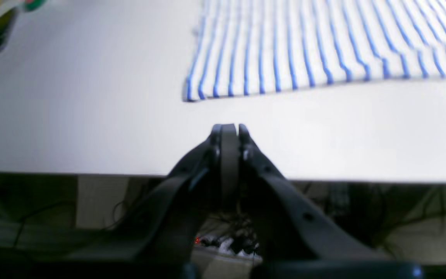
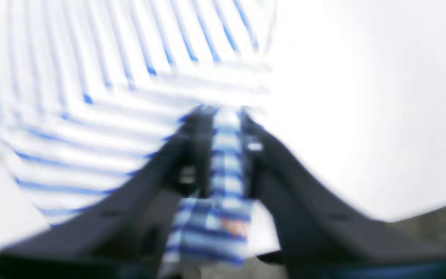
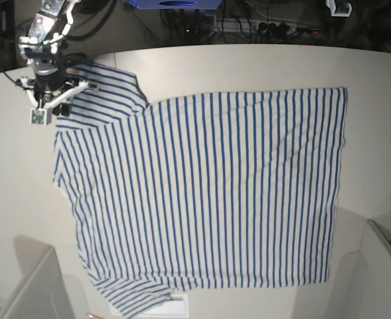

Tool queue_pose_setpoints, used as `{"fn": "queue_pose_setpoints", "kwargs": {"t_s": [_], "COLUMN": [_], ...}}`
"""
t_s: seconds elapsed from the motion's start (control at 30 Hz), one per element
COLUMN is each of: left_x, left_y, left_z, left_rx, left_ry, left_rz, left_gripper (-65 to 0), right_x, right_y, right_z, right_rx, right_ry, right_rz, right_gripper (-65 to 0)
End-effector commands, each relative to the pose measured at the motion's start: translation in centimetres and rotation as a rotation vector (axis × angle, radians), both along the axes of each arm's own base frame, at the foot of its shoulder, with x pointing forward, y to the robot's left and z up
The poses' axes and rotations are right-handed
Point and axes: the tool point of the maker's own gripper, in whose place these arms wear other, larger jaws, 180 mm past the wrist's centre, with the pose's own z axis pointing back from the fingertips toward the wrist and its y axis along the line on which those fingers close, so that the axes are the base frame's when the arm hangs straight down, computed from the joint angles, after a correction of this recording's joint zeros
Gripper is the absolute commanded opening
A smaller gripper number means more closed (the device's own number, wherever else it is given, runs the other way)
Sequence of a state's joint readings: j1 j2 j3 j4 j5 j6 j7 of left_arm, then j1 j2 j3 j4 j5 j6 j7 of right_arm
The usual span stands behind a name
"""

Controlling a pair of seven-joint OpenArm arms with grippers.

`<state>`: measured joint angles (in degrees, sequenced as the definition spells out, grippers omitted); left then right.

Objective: Fold the T-shirt properly
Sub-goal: 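Move the right gripper down to the shirt's shoulder corner and grasp it, then move the left gripper to the opposite shoulder corner and grasp it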

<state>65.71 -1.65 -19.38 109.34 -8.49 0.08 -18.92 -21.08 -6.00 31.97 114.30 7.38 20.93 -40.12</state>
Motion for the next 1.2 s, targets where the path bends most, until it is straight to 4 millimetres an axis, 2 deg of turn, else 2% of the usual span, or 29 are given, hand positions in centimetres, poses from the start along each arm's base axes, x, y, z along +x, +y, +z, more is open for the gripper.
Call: {"fn": "queue_pose_setpoints", "kwargs": {"t_s": [0.0, 0.1, 0.17, 0.2, 0.27, 0.33, 0.37, 0.43, 0.53, 0.73, 0.83, 0.9, 1.0, 1.17], "left_x": [0.0, 0.5, 0.6, 0.7, 0.7, 0.7, 0.9, 1.2, 2.3, 4.0, 4.9, 5.3, 5.9, 6.8], "left_y": [0.6, 0.8, 0.9, 1.0, 1.6, 2.7, 3.2, 4.0, 4.9, 4.8, 4.9, 6.1, 7.7, 8.8], "left_z": [1.0, 1.1, 1.2, 1.4, 1.7, 1.9, 2.0, 2.0, 2.3, 3.3, 2.2, 1.3, 0.1, -0.1], "left_rx": [0.026, 0.030, 0.014, -0.009, -0.071, -0.122, -0.144, -0.192, -0.246, -0.372, -0.383, -0.371, -0.367, -0.381], "left_ry": [-0.028, -0.044, -0.056, -0.070, -0.105, -0.129, -0.138, -0.147, -0.162, -0.208, -0.158, -0.122, -0.100, -0.107], "left_rz": [0.006, 0.014, 0.029, 0.052, 0.114, 0.161, 0.171, 0.178, 0.162, 0.099, 0.091, 0.113, 0.168, 0.230], "left_gripper": [-65.0, -65.0, -65.0, -63.0, -47.7, -38.0, -36.0, -36.4, -36.9, -36.9, -36.9, -36.9, -36.9, -36.9], "right_x": [0.3, 0.6, 0.2, -0.1, -1.0, -1.2, -1.3, -1.5, -2.1, -2.4, -2.5, -2.9, -3.7, -3.2], "right_y": [-0.8, -2.4, -4.3, -5.1, -5.8, -6.4, -6.5, -6.7, -6.3, -5.0, -4.4, -4.1, -2.4, 0.9], "right_z": [0.9, 1.7, 2.0, 1.7, 0.7, 0.1, -0.4, -1.5, -3.1, -5.4, -6.4, -7.0, -7.9, -8.6], "right_rx": [0.010, 0.087, 0.113, 0.138, 0.188, 0.210, 0.219, 0.239, 0.282, 0.339, 0.368, 0.385, 0.420, 0.427], "right_ry": [-0.015, -0.005, 0.021, 0.050, 0.116, 0.146, 0.153, 0.177, 0.218, 0.264, 0.286, 0.304, 0.324, 0.360], "right_rz": [-0.002, -0.037, -0.086, -0.113, -0.150, -0.170, -0.176, -0.175, -0.177, -0.135, -0.119, -0.119, -0.114, -0.001], "right_gripper": [-40.7, -31.8, -30.0, -30.0, -29.9, -29.9, -29.9, -29.9, -29.9, -30.2, -30.2, -30.2, -30.2, -30.2]}}
